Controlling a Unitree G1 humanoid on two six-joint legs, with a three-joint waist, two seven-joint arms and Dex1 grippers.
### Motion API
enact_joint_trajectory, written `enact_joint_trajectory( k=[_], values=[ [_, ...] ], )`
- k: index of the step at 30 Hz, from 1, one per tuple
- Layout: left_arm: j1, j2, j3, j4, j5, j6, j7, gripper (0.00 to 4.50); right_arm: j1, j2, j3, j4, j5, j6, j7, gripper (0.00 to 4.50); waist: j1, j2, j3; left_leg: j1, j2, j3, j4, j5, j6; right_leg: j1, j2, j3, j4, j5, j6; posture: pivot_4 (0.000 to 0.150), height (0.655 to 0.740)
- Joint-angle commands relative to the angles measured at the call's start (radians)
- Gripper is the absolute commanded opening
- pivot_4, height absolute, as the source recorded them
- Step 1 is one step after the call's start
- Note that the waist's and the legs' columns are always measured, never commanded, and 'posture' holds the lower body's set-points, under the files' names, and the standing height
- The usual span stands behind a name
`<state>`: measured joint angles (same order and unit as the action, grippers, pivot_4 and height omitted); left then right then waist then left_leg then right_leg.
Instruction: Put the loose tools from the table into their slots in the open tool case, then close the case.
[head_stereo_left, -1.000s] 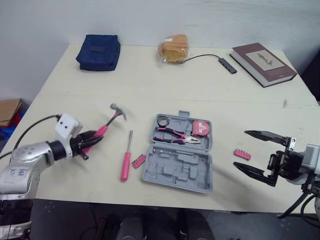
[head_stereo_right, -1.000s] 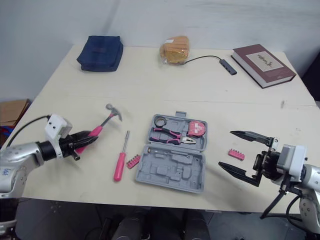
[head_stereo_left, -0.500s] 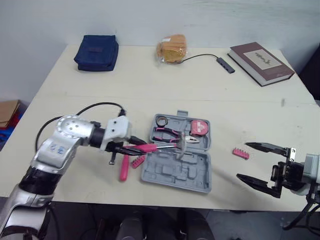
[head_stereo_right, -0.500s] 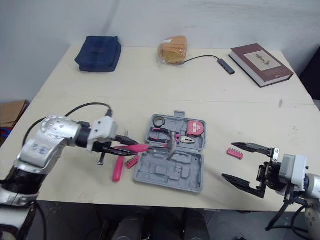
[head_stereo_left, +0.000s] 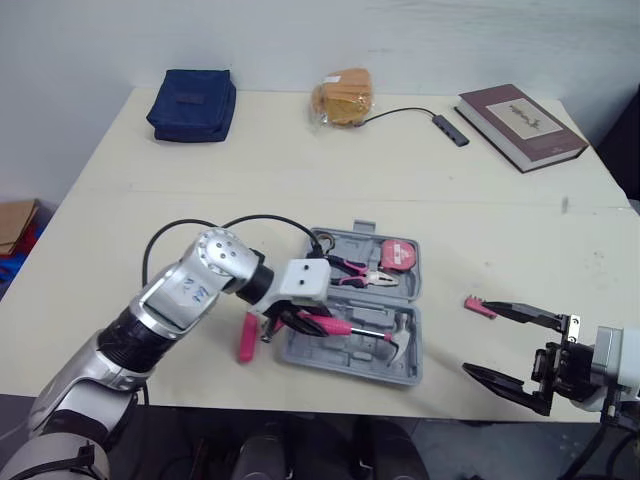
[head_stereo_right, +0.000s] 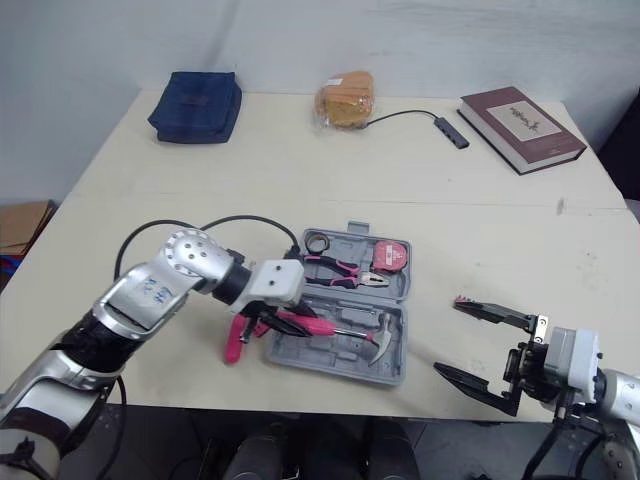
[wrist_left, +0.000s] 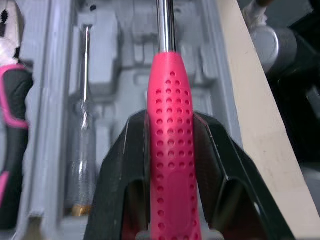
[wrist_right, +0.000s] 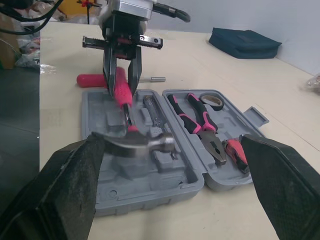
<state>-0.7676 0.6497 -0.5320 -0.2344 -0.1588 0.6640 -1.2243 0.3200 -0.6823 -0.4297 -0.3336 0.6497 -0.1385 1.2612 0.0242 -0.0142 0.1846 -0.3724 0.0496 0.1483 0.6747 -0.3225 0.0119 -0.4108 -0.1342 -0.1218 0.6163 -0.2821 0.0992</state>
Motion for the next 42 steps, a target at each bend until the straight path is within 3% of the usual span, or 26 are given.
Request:
enact_joint_trajectory(
  k=[1,9,22,23,24,26,29,34,39,42],
  values=[
    [-0.041,-0.022,-0.013,-0.019,0.041,0.044,0.043,0.56,0.004,0.023,0.008,-0.04,-0.004,-0.024,-0.022,4.5,0.0,0.0,0.0,0.0,0.0,0.0,0.001,0.0,0.0,0.0,0.0,0.0,0.0,0.0,0.0,0.15,0.74],
    [-0.068,-0.057,-0.084,0.048,0.126,0.075,0.077,0.56,0.027,0.045,0.028,-0.055,-0.022,-0.046,-0.04,4.5,0.0,0.0,0.0,0.0,0.0,0.0,0.003,-0.001,0.0,0.0,0.0,0.0,0.002,0.0,-0.001,0.15,0.74],
    [-0.052,-0.077,-0.065,0.068,0.117,0.081,0.063,0.56,0.026,0.046,0.042,-0.048,-0.029,-0.06,-0.046,4.5,-0.001,0.0,0.0,-0.001,0.001,0.0,0.006,-0.001,0.001,0.0,0.0,0.001,0.004,0.0,-0.001,0.15,0.74],
    [-0.05,-0.071,-0.05,0.054,0.114,0.07,0.065,1.57,0.025,0.043,0.04,-0.046,-0.027,-0.06,-0.045,4.5,-0.001,0.0,0.0,-0.001,0.001,0.0,0.006,-0.001,0.001,0.0,-0.001,0.001,0.004,0.0,-0.001,0.15,0.74],
    [-0.048,-0.066,-0.041,0.045,0.114,0.061,0.067,1.74,0.025,0.041,0.038,-0.044,-0.026,-0.061,-0.044,4.5,-0.002,0.0,0.0,-0.001,0.001,0.0,0.006,-0.001,0.001,0.0,-0.001,0.001,0.004,0.0,-0.001,0.15,0.74],
    [-0.056,-0.066,-0.012,0.027,0.095,0.051,0.062,2.54,0.022,0.037,0.035,-0.039,-0.026,-0.061,-0.041,4.5,-0.002,0.0,0.0,-0.001,0.001,0.0,0.006,-0.001,0.001,0.0,0.0,0.001,0.004,-0.001,-0.001,0.15,0.74],
    [-0.06,-0.075,0.032,0.012,0.049,0.043,0.045,2.54,0.02,0.035,0.033,-0.034,-0.025,-0.061,-0.04,4.5,-0.001,0.0,0.0,-0.001,0.002,0.0,0.006,-0.001,0.001,0.0,-0.001,0.001,0.004,-0.001,-0.001,0.15,0.74],
    [0.014,-0.144,0.168,0.053,-0.091,-0.155,0.005,2.54,0.016,0.032,0.031,-0.026,-0.026,-0.058,-0.038,4.5,-0.001,0.0,0.0,-0.001,0.002,0.0,0.007,-0.001,0.001,0.0,-0.001,0.001,0.004,-0.001,-0.001,0.15,0.74],
    [0.09,-0.169,0.212,0.13,-0.104,-0.316,-0.005,0.26,0.01,0.027,0.028,-0.018,-0.028,-0.057,-0.038,4.5,-0.003,0.0,0.0,0.0,0.001,0.0,0.007,-0.001,0.001,0.0,-0.001,0.001,0.005,-0.001,-0.001,0.15,0.74],
    [0.137,-0.182,0.197,0.202,-0.064,-0.394,0.029,0.06,0.007,0.026,0.025,-0.015,-0.032,-0.057,-0.044,4.5,-0.002,0.0,0.0,0.001,0.001,0.0,0.007,-0.001,0.001,0.001,-0.001,0.001,0.005,-0.001,-0.001,0.15,0.74]
  ],
)
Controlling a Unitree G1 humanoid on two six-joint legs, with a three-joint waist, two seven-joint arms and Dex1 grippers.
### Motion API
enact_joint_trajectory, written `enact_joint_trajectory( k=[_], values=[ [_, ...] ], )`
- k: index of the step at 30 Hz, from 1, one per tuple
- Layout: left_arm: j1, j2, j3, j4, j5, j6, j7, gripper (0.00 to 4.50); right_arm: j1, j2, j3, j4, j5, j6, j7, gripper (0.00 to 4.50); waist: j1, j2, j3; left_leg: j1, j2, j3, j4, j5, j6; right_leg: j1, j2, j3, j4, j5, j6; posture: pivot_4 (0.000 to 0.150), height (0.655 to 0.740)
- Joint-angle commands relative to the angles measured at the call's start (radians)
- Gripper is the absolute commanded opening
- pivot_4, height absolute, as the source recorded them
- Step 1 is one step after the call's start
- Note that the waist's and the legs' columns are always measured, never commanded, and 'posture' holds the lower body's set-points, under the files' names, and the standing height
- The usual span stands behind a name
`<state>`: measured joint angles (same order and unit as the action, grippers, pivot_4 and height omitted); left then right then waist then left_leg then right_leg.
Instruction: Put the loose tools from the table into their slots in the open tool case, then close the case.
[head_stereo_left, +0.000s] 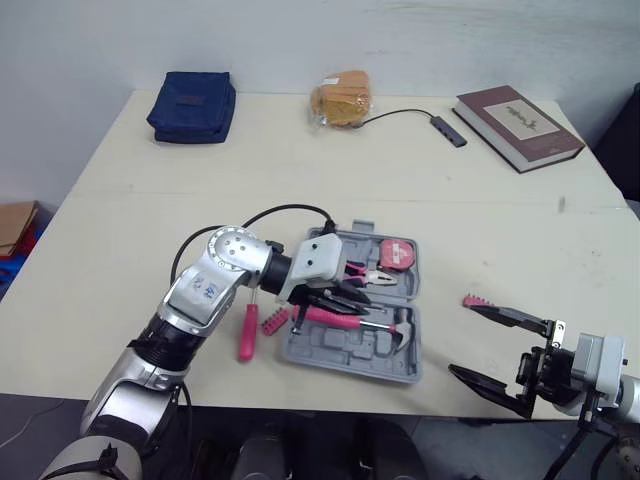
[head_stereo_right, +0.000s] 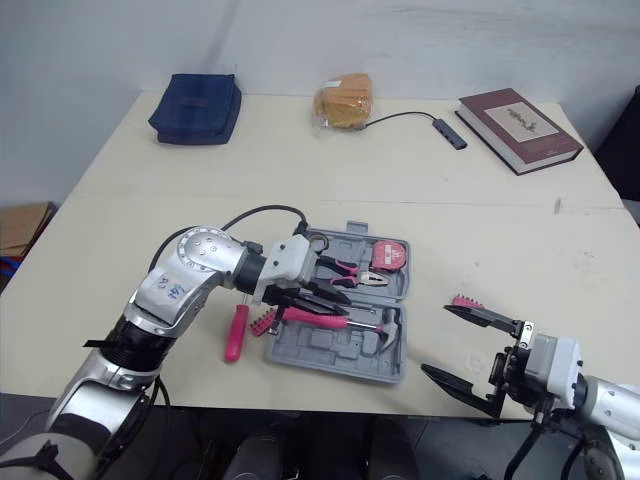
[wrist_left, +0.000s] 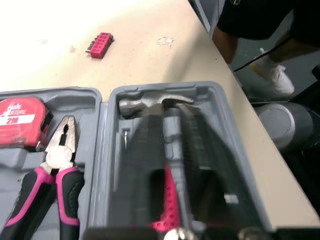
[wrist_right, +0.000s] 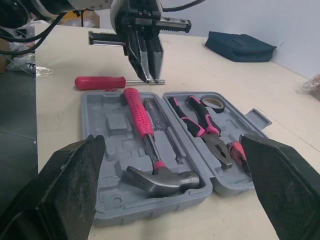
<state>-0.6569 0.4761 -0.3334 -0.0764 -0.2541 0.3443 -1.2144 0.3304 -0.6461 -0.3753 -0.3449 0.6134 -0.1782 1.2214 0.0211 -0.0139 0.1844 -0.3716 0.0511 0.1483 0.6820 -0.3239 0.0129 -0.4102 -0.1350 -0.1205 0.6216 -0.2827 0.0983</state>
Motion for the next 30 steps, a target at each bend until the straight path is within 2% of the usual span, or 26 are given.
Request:
enact_joint_trajectory(
  k=[1,7,19,30],
  values=[
    [0.036,-0.012,-0.006,0.063,0.049,-0.094,0.035,0.06,-0.002,-0.01,-0.03,-0.005,0.004,-0.017,-0.006,4.5,0.002,0.0,0.0,0.0,0.0,0.0,0.0,0.0,0.0,0.0,0.0,0.0,0.0,0.0,0.0,0.15,0.74],
    [0.069,-0.025,-0.037,0.119,0.109,-0.145,0.064,0.06,0.006,-0.008,-0.03,-0.012,0.003,-0.013,-0.015,4.5,0.004,0.0,0.0,-0.001,0.0,0.0,0.0,-0.001,0.001,0.0,-0.001,-0.001,-0.001,0.0,0.0,0.15,0.74],
    [0.087,-0.027,-0.073,0.115,0.169,-0.101,0.087,0.06,0.013,-0.005,-0.024,-0.019,-0.003,-0.014,-0.03,4.5,0.002,0.0,0.0,0.0,0.001,0.0,0.0,-0.001,0.001,0.0,-0.001,-0.001,0.0,0.0,0.0,0.15,0.74],
    [0.085,-0.001,-0.194,0.141,0.301,-0.054,0.096,0.06,0.021,0.009,-0.021,0.002,-0.025,-0.034,-0.05,4.5,0.005,0.0,-0.003,0.001,0.003,0.0,0.0,-0.001,0.001,0.002,-0.001,-0.001,-0.001,0.0,0.0,0.15,0.74]
  ],
)
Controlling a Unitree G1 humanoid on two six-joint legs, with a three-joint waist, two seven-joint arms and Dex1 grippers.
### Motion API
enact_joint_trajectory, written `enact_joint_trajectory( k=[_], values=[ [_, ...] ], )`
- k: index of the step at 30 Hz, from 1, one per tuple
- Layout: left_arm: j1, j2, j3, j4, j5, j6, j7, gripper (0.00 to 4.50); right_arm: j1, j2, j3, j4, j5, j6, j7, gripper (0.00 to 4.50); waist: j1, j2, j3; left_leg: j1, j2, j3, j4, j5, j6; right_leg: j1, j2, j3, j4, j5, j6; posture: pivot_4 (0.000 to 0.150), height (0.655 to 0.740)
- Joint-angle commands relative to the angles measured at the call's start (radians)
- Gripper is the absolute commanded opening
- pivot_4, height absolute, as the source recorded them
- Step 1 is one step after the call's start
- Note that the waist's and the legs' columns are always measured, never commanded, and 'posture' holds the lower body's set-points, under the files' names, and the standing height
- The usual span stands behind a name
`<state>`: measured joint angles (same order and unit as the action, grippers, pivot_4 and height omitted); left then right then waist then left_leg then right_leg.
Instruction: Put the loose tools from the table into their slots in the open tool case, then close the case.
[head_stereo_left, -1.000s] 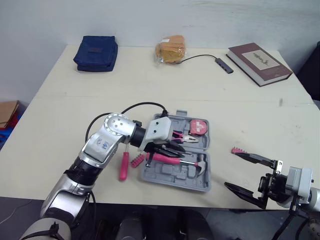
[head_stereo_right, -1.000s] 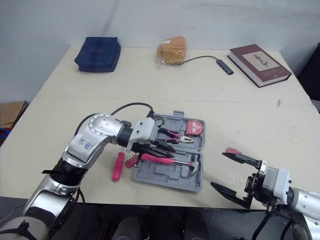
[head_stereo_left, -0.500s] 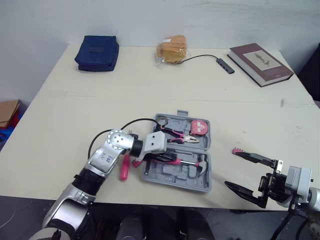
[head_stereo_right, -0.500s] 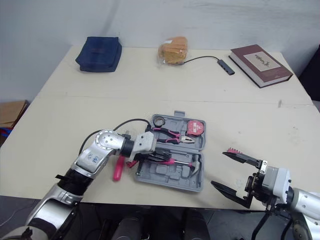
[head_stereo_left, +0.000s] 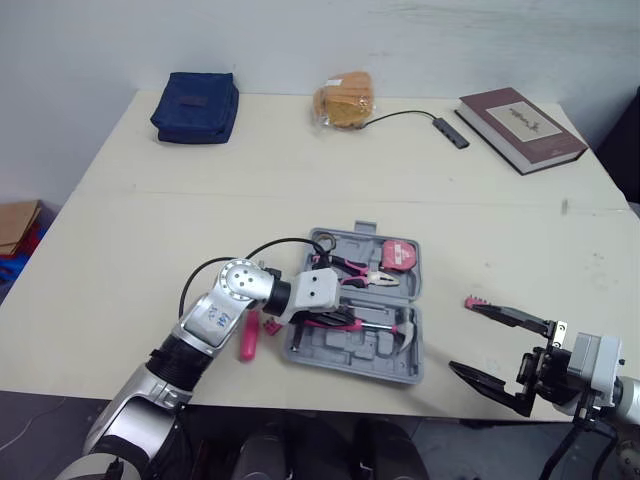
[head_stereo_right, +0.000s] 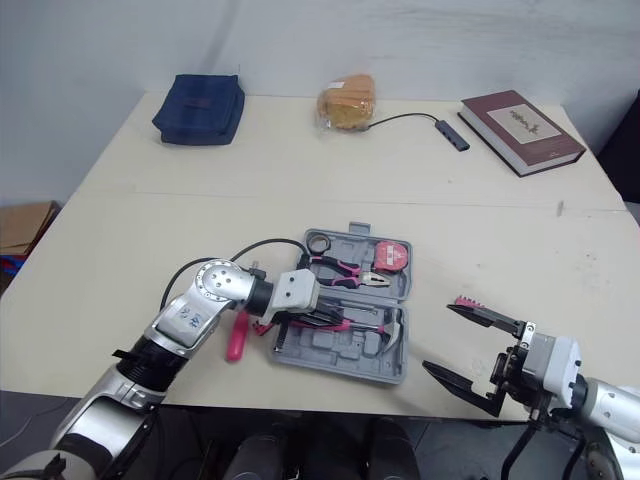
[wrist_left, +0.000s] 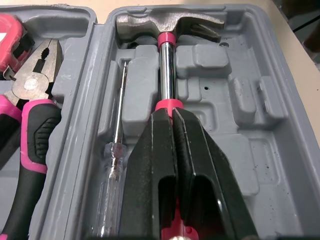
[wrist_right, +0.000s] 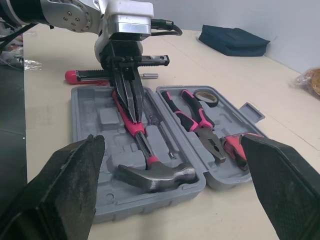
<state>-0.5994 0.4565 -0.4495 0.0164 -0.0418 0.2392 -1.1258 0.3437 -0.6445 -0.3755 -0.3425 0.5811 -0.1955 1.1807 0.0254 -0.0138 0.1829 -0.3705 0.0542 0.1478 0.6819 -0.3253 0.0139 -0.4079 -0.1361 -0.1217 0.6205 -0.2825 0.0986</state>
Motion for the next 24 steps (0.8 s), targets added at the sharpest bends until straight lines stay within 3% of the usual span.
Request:
enact_joint_trajectory(
  k=[1,9,13,19,21,24],
  values=[
    [0.027,0.015,-0.081,0.05,0.094,0.064,0.015,0.06,0.008,0.008,-0.019,0.0,0.006,-0.018,-0.011,4.5,0.0,0.0,-0.003,0.0,0.0,0.0,0.0,0.0,0.0,0.0,0.0,0.0,0.0,0.0,0.0,0.15,0.74],
    [0.024,0.024,-0.156,0.092,0.165,0.149,0.037,0.06,0.012,0.02,-0.017,0.002,-0.007,-0.027,-0.032,4.5,-0.001,0.003,-0.022,0.005,0.002,-0.001,0.0,-0.008,0.007,0.006,0.0,-0.001,-0.003,0.0,0.0,0.15,0.74],
    [0.032,0.02,-0.18,0.123,0.189,0.161,0.069,0.06,0.005,0.019,-0.013,0.005,-0.01,-0.027,-0.041,4.5,0.001,0.006,-0.03,0.014,0.005,-0.002,-0.001,-0.012,0.007,0.017,0.002,-0.003,-0.008,-0.001,-0.001,0.15,0.74],
    [0.047,-0.022,0.007,0.036,-0.008,-0.025,0.039,0.06,-0.02,-0.007,-0.045,0.034,0.0,-0.025,-0.031,4.5,0.0,0.009,-0.032,0.017,0.007,-0.001,-0.001,-0.015,0.007,0.021,0.001,0.004,-0.013,-0.003,-0.005,0.15,0.74],
    [0.055,-0.016,0.104,0.012,-0.098,-0.132,0.003,0.06,-0.02,-0.03,-0.078,0.06,0.009,-0.028,-0.012,4.5,-0.001,0.01,-0.028,0.011,0.007,-0.001,0.0,-0.015,0.007,0.015,0.001,0.005,-0.011,-0.001,-0.002,0.15,0.74],
    [0.053,-0.011,0.203,0.045,-0.132,-0.297,0.026,0.06,-0.024,-0.061,-0.12,0.102,0.02,-0.034,0.021,4.5,-0.002,0.01,-0.027,0.001,0.008,-0.001,0.0,-0.012,0.002,0.004,0.003,0.004,-0.008,-0.001,-0.002,0.15,0.74]
  ],
)
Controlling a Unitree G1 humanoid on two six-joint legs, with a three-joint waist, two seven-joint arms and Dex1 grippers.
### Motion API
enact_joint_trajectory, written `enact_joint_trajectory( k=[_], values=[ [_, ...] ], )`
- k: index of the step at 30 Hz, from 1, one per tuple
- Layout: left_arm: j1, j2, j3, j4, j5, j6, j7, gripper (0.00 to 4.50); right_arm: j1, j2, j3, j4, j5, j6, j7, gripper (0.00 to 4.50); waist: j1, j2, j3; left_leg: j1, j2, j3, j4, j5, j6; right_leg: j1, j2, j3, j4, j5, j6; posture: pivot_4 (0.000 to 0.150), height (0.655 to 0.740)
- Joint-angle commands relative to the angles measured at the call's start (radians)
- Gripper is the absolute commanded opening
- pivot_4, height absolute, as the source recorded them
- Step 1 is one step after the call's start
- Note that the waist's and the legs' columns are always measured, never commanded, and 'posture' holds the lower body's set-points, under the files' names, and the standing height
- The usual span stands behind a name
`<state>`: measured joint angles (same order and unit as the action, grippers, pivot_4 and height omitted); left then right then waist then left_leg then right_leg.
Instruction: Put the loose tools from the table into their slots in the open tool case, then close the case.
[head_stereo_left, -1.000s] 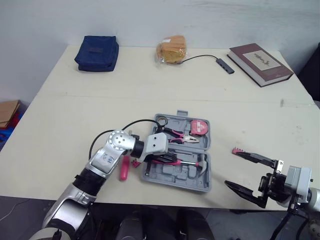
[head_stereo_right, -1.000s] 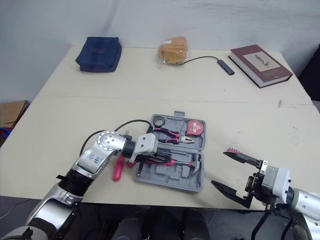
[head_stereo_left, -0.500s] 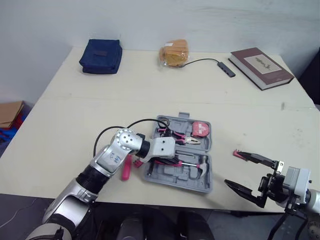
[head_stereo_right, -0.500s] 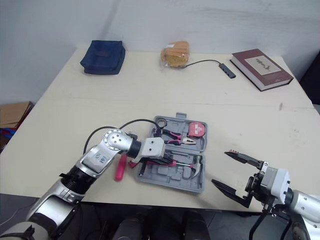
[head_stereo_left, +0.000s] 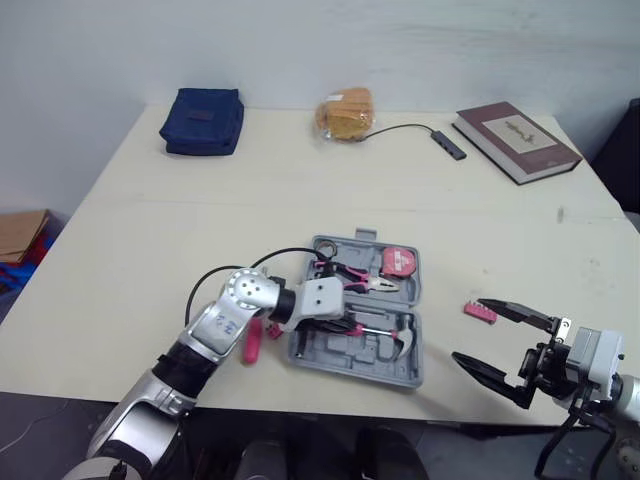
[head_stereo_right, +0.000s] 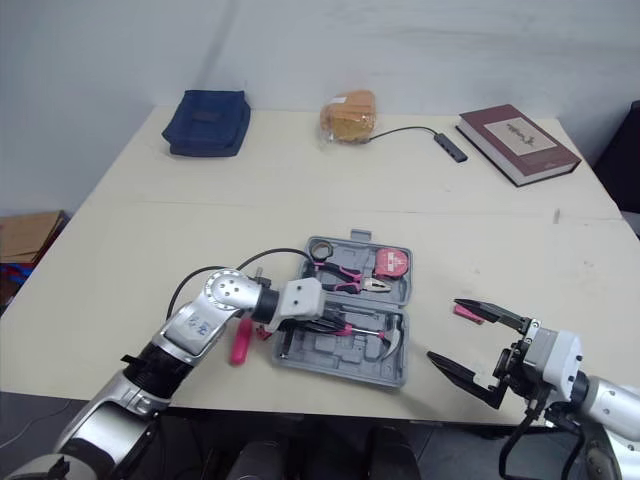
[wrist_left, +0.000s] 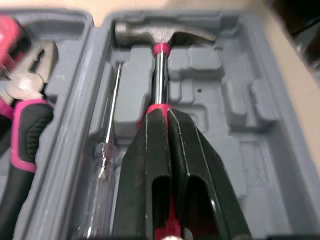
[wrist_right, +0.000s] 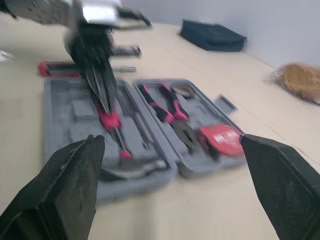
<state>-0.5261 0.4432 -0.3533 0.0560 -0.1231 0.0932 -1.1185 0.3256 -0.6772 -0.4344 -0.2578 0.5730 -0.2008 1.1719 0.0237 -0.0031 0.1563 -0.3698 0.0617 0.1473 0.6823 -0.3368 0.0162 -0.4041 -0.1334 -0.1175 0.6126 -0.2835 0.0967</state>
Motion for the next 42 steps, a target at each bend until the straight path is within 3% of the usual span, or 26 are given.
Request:
enact_joint_trajectory(
  k=[1,3,8,12,14,24,31,37,42],
  values=[
    [-0.017,0.004,0.142,0.016,-0.075,-0.162,0.022,0.06,-0.01,-0.042,-0.077,0.035,0.03,-0.031,0.043,4.5,0.0,0.0,0.0,-0.002,0.0,0.001,0.0,0.002,-0.003,-0.003,0.001,-0.001,0.001,0.0,0.0,0.15,0.74],
    [0.009,0.043,0.22,0.041,-0.128,-0.198,-0.009,0.06,-0.02,-0.074,-0.117,0.082,0.031,-0.042,0.068,4.5,-0.003,0.0,0.001,-0.002,0.0,0.003,0.0,0.002,-0.004,-0.004,0.002,-0.006,0.001,0.0,0.0,0.15,0.74],
    [0.079,0.128,0.389,0.063,-0.246,-0.171,-0.028,2.18,-0.052,-0.12,-0.19,0.219,0.019,-0.095,0.121,4.5,-0.011,-0.002,0.007,0.0,0.001,0.004,0.0,0.0,0.001,-0.004,0.002,-0.007,0.002,0.0,0.0,0.15,0.74],
    [0.203,0.241,0.562,0.122,-0.25,-0.223,0.005,3.86,-0.059,-0.129,-0.251,0.371,-0.009,-0.185,0.145,4.5,-0.015,-0.002,0.014,0.0,0.001,0.004,0.0,0.0,0.001,-0.004,0.002,-0.007,0.004,0.0,0.0,0.15,0.74],
    [0.273,0.284,0.652,0.141,-0.248,-0.237,0.048,4.44,-0.051,-0.131,-0.281,0.459,-0.022,-0.238,0.161,4.5,-0.024,-0.002,0.015,0.0,0.001,0.004,-0.001,0.0,0.001,-0.005,0.001,-0.007,0.005,0.0,0.0,0.15,0.74],
    [0.584,0.378,1.01,0.363,-0.263,-0.268,0.195,4.44,-0.033,-0.147,-0.353,0.834,-0.069,-0.458,0.143,4.5,-0.033,-0.001,0.019,0.001,0.002,0.005,-0.002,-0.003,-0.001,-0.006,-0.002,-0.007,0.004,-0.001,-0.002,0.15,0.74],
    [0.652,0.388,1.072,0.43,-0.263,-0.269,0.229,4.44,-0.027,-0.166,-0.357,0.968,-0.066,-0.521,0.125,4.5,-0.031,-0.001,0.02,0.001,0.003,0.005,-0.003,-0.005,-0.006,-0.007,-0.008,-0.008,0.005,-0.002,-0.003,0.15,0.74],
    [0.632,0.394,1.052,0.394,-0.282,-0.246,0.199,4.44,-0.06,-0.162,-0.316,0.945,-0.047,-0.499,0.144,4.5,-0.035,-0.001,0.02,0.001,0.003,0.005,-0.003,-0.005,-0.007,-0.007,-0.008,-0.008,0.006,-0.002,-0.003,0.15,0.74],
    [0.631,0.353,1.007,0.209,-0.315,-0.179,0.209,4.44,-0.077,-0.121,-0.26,0.785,-0.01,-0.413,0.135,4.5,-0.046,0.0,0.02,0.001,0.003,0.005,-0.004,-0.005,-0.008,-0.007,-0.008,-0.005,0.006,-0.002,-0.003,0.15,0.74]
  ],
)
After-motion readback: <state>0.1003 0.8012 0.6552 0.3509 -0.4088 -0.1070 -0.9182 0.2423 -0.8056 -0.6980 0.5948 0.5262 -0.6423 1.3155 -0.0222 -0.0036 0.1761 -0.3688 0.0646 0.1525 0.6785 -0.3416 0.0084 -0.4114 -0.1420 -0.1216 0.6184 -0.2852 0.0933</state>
